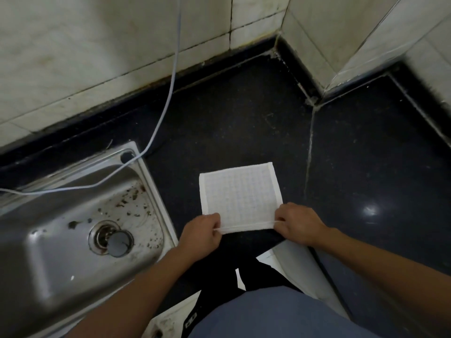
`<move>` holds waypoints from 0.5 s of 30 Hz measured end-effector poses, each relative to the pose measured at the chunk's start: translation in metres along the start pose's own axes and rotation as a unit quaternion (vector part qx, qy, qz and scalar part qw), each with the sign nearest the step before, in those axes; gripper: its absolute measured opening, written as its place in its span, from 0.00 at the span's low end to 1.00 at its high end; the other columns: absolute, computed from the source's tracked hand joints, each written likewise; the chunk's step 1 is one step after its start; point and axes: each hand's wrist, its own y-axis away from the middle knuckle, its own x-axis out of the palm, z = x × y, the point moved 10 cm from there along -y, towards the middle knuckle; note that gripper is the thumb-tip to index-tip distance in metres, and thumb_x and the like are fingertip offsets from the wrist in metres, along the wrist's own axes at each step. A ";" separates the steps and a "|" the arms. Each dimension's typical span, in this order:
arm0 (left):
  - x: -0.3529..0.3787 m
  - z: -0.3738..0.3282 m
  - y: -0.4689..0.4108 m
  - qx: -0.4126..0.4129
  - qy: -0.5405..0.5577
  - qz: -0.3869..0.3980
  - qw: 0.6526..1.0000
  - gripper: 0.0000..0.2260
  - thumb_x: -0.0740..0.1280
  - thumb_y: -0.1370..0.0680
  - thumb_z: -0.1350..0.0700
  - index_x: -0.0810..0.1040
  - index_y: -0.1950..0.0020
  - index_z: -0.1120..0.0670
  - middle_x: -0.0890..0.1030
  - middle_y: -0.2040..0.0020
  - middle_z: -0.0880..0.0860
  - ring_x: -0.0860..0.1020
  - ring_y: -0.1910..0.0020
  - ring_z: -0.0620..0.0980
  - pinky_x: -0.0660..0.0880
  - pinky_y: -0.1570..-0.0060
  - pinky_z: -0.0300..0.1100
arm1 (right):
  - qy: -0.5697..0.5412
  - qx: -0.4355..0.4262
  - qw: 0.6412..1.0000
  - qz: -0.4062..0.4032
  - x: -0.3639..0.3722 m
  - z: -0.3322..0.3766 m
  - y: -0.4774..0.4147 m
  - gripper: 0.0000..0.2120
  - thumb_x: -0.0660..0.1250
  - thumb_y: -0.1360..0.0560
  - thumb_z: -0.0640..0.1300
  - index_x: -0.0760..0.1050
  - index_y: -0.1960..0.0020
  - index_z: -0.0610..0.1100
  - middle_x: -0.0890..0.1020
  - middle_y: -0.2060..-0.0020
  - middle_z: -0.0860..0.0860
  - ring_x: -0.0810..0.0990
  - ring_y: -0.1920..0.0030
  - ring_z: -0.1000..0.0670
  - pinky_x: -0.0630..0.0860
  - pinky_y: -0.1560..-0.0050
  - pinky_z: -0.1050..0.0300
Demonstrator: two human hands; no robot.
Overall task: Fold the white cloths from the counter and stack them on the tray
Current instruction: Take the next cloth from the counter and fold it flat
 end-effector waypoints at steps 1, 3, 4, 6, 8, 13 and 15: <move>-0.006 0.005 -0.002 -0.022 0.035 0.014 0.999 0.03 0.64 0.29 0.58 0.71 0.60 0.51 0.75 0.63 0.49 0.75 0.63 0.50 0.69 0.65 0.44 | -0.038 0.032 0.999 0.014 -0.006 -0.008 -0.002 0.11 0.59 0.28 0.56 0.76 0.56 0.51 0.79 0.55 0.55 0.77 0.52 0.51 0.70 0.55 0.57; -0.021 0.014 -0.009 -0.063 0.099 0.029 0.993 0.04 0.67 0.30 0.60 0.76 0.59 0.51 0.78 0.62 0.49 0.76 0.62 0.47 0.73 0.63 0.42 | -0.133 0.077 0.988 0.013 -0.026 -0.021 -0.007 0.03 0.68 0.31 0.50 0.75 0.62 0.54 0.81 0.60 0.57 0.79 0.57 0.53 0.73 0.58 0.57; -0.031 0.018 -0.015 -0.077 0.119 0.025 0.990 0.05 0.68 0.30 0.61 0.78 0.58 0.51 0.78 0.63 0.49 0.76 0.64 0.46 0.73 0.64 0.39 | -0.172 0.085 0.981 -0.002 -0.038 -0.026 -0.012 0.05 0.69 0.31 0.47 0.75 0.63 0.55 0.81 0.62 0.57 0.80 0.59 0.53 0.74 0.58 0.57; -0.051 0.028 -0.029 -0.103 0.151 -0.003 0.983 0.05 0.70 0.29 0.62 0.79 0.58 0.52 0.78 0.67 0.49 0.75 0.68 0.44 0.71 0.68 0.35 | -0.207 0.089 0.973 -0.047 -0.064 -0.035 -0.025 0.08 0.71 0.30 0.44 0.75 0.62 0.56 0.80 0.63 0.56 0.79 0.60 0.52 0.76 0.59 0.55; -0.066 0.040 -0.044 -0.131 0.209 -0.033 0.968 0.05 0.70 0.27 0.63 0.79 0.60 0.54 0.79 0.68 0.52 0.77 0.70 0.46 0.74 0.68 0.37 | -0.208 0.088 0.970 -0.091 -0.085 -0.041 -0.041 0.03 0.71 0.28 0.45 0.78 0.58 0.52 0.79 0.64 0.57 0.78 0.60 0.53 0.73 0.60 0.57; -0.079 0.064 -0.078 -0.172 0.224 -0.087 0.955 0.08 0.69 0.27 0.65 0.77 0.64 0.55 0.80 0.68 0.59 0.79 0.72 0.49 0.78 0.70 0.41 | -0.181 0.122 0.969 -0.119 -0.096 -0.048 -0.083 0.06 0.70 0.26 0.48 0.80 0.51 0.49 0.80 0.58 0.51 0.78 0.57 0.51 0.71 0.58 0.57; -0.077 0.072 -0.089 -0.184 0.180 -0.085 0.962 0.07 0.70 0.28 0.63 0.77 0.63 0.54 0.81 0.65 0.59 0.81 0.66 0.55 0.80 0.61 0.47 | -0.160 0.143 0.971 -0.105 -0.088 -0.050 -0.096 0.06 0.69 0.26 0.48 0.80 0.50 0.49 0.82 0.55 0.50 0.79 0.55 0.49 0.71 0.58 0.57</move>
